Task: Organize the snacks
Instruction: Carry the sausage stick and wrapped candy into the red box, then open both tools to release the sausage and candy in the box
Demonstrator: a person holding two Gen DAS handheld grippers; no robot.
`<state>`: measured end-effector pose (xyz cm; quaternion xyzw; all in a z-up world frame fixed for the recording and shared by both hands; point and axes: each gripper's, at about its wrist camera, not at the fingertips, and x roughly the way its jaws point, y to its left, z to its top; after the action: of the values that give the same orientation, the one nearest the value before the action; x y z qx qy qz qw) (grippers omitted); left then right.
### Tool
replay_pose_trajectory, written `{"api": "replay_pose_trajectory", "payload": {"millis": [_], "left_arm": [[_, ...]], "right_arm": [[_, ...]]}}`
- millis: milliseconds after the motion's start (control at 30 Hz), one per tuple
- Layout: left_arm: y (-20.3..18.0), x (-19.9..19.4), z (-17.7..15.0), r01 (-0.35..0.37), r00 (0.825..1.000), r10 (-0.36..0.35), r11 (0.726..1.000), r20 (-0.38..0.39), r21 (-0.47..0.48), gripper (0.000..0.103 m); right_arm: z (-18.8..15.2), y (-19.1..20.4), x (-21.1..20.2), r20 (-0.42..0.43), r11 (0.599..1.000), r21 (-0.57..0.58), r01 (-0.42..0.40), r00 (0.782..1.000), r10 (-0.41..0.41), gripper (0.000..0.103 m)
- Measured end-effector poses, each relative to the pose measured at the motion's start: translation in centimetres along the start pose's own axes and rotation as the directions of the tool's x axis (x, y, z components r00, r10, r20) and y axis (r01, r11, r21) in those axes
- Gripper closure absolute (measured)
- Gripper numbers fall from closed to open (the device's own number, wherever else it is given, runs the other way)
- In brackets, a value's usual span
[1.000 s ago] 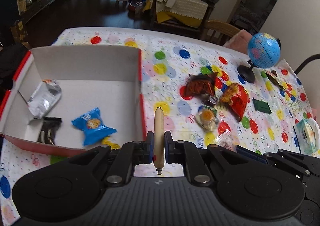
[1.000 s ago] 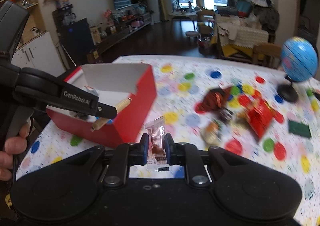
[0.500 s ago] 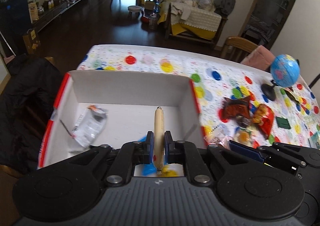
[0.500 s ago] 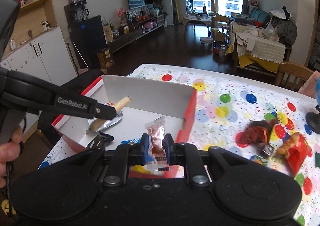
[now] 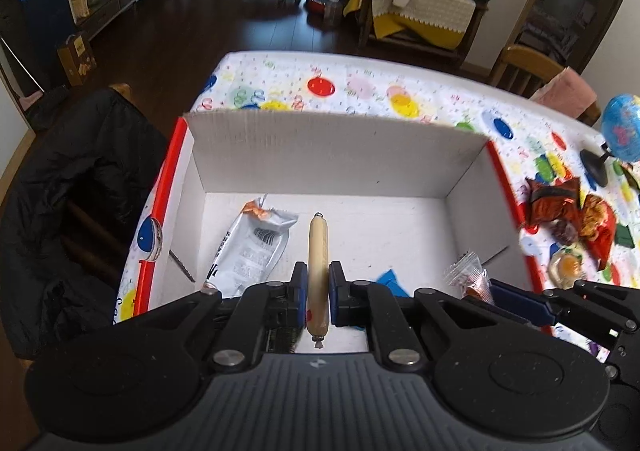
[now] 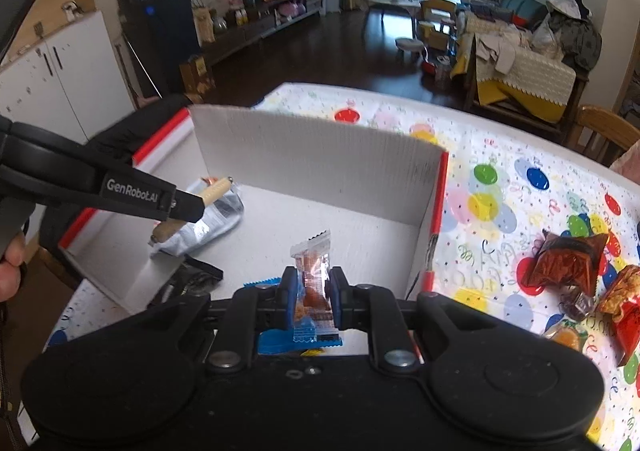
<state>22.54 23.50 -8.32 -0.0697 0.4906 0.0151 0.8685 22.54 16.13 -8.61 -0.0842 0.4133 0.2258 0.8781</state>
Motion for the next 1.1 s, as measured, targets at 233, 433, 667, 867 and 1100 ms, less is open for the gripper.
{"api": "replay_pose_trajectory", "payload": {"millis": [233,433,667,867,1100], "left_arm": [[0.3,2.1,-0.5,0.012,0.999,-0.011,1.000,-0.039,0.024,0.093],[0.6,3.1,-0.7,0.028,0.998,-0.026,0.999,-0.062,0.029,0.093],[0.8,2.8,-1.0,0.061,0.996,-0.059,0.998,-0.059,0.025,0.093],[0.8,1.6,-1.1,0.077,0.996,-0.076,0.997,-0.043,0.021,0.091],[0.4,-1.1,-1.4,0.108,0.994,-0.108,0.994,-0.004,0.018,0.071]], "right_arm": [[-0.3,0.5,1.9,-0.045,1.000,0.012,0.016,0.999,-0.015,0.087],[-0.5,0.5,2.4,-0.061,0.999,0.032,0.032,0.998,-0.030,0.084],[-0.8,0.3,1.6,-0.056,0.998,0.055,0.037,0.998,-0.034,0.078],[-1.0,0.2,0.1,-0.035,0.996,0.082,0.035,0.999,-0.033,0.074],[-1.6,0.1,-2.8,0.018,0.993,0.117,0.029,0.999,-0.031,0.066]]}}
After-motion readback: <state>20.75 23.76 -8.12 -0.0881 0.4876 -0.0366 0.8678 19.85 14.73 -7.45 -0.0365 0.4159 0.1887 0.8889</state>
